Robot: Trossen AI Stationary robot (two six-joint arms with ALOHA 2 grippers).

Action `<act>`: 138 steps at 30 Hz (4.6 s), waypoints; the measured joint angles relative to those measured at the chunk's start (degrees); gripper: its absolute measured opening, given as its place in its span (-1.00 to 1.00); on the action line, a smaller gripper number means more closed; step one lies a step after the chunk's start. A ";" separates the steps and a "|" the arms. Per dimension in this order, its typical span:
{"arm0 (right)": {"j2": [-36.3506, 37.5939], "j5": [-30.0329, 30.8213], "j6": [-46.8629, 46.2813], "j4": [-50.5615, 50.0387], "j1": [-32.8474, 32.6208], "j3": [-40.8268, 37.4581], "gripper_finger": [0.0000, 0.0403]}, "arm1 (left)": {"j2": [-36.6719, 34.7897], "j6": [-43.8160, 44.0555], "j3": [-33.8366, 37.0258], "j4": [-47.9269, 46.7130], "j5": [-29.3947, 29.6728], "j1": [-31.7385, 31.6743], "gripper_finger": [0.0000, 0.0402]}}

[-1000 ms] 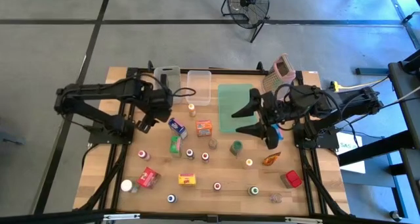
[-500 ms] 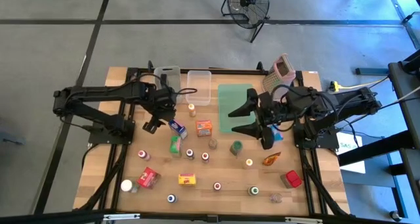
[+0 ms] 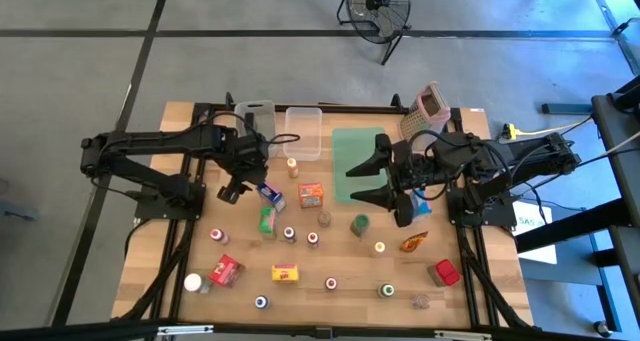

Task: Pick & Place Kitchen Items
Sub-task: Put the blue cereal box into the blue bin

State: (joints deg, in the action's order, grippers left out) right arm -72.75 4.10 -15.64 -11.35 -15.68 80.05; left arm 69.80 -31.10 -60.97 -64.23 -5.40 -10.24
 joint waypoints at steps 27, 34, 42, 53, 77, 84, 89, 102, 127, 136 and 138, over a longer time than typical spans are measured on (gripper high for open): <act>0.00 4.04 4.11 -0.20 0.02 0.00 0.22 | 0.00 5.59 -0.04 4.89 -2.93 -0.66 0.46; 0.00 5.35 4.10 -0.03 0.02 0.00 0.22 | 0.01 1.81 0.46 4.88 -3.31 -0.63 0.45; 0.00 5.40 3.03 0.04 0.02 0.00 0.22 | 0.04 0.38 4.90 9.06 -3.20 -0.63 0.45; 0.00 5.53 1.46 0.09 0.02 0.00 0.22 | 0.33 -1.36 12.05 18.23 -3.14 -0.90 0.45; 0.00 6.73 1.32 -1.54 0.00 0.00 0.22 | 0.37 2.75 14.16 20.35 -1.50 -0.90 -0.32; 0.00 8.15 1.51 -2.59 0.00 0.00 0.22 | 0.17 6.42 9.63 11.37 -0.24 -0.90 -0.52; 0.00 9.32 1.48 -2.81 0.00 0.00 0.22 | 0.04 9.30 2.51 1.34 2.89 -0.92 -0.59; -0.90 12.75 0.06 -5.47 1.88 0.02 0.60 | 0.20 25.29 -25.11 -9.32 3.77 0.77 -0.63; -8.88 6.16 8.63 -0.08 11.46 0.04 0.72 | 11.23 36.97 -34.67 7.39 3.93 5.79 -0.63; -9.05 3.19 8.85 -0.17 11.79 0.02 0.72 | 10.72 38.28 -34.67 7.63 4.43 5.49 -0.63; -9.45 3.21 8.89 -0.18 12.08 0.03 0.72 | 10.76 38.44 -34.67 8.18 4.42 5.49 -0.63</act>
State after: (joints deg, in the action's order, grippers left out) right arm -82.20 7.31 -6.75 -11.54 -3.60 80.08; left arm 80.56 7.33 -95.64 -56.06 -0.98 -4.75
